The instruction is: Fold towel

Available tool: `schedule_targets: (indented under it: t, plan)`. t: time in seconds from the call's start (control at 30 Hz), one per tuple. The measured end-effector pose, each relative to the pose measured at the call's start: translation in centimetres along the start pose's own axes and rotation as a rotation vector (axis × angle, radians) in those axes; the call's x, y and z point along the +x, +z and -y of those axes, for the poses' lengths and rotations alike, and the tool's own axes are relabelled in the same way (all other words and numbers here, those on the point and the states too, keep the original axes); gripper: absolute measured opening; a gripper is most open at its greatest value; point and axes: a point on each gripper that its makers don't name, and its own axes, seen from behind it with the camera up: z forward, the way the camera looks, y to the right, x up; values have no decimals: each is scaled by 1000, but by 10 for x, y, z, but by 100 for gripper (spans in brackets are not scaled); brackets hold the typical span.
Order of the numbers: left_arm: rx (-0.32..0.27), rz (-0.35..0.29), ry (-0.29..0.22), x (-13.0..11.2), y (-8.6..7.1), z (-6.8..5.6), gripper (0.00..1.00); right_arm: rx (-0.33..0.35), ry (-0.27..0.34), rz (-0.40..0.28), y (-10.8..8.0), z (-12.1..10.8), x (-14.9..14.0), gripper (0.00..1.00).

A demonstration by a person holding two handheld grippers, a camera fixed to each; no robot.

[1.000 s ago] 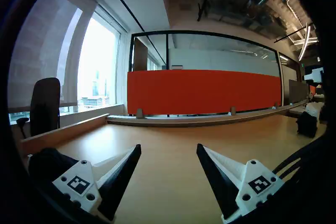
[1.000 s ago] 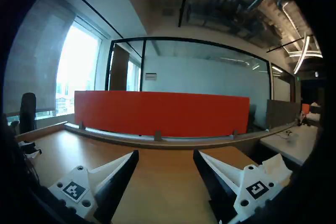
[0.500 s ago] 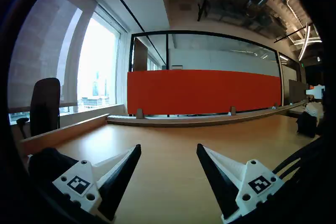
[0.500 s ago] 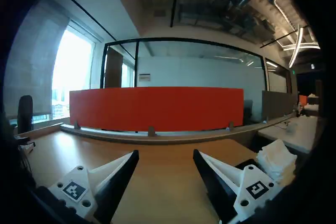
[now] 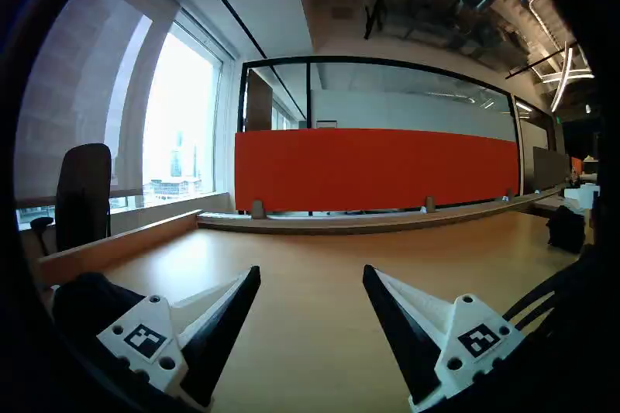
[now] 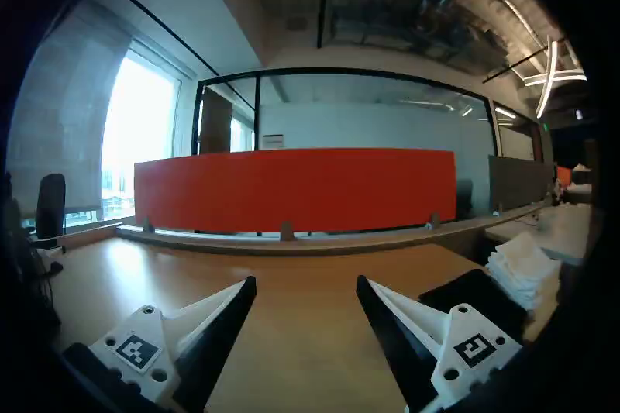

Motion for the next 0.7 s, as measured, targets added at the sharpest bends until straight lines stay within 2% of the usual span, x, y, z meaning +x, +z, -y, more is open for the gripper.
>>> schedule_targets:
  t: [0.2,0.7]
  plan:
    - [0,0,0,0,0,0,98,-14,-2,9,-3,-7,-17,100]
    - [0,0,0,0,-1,0,98,-34,1,2,-4,-19,-30,100]
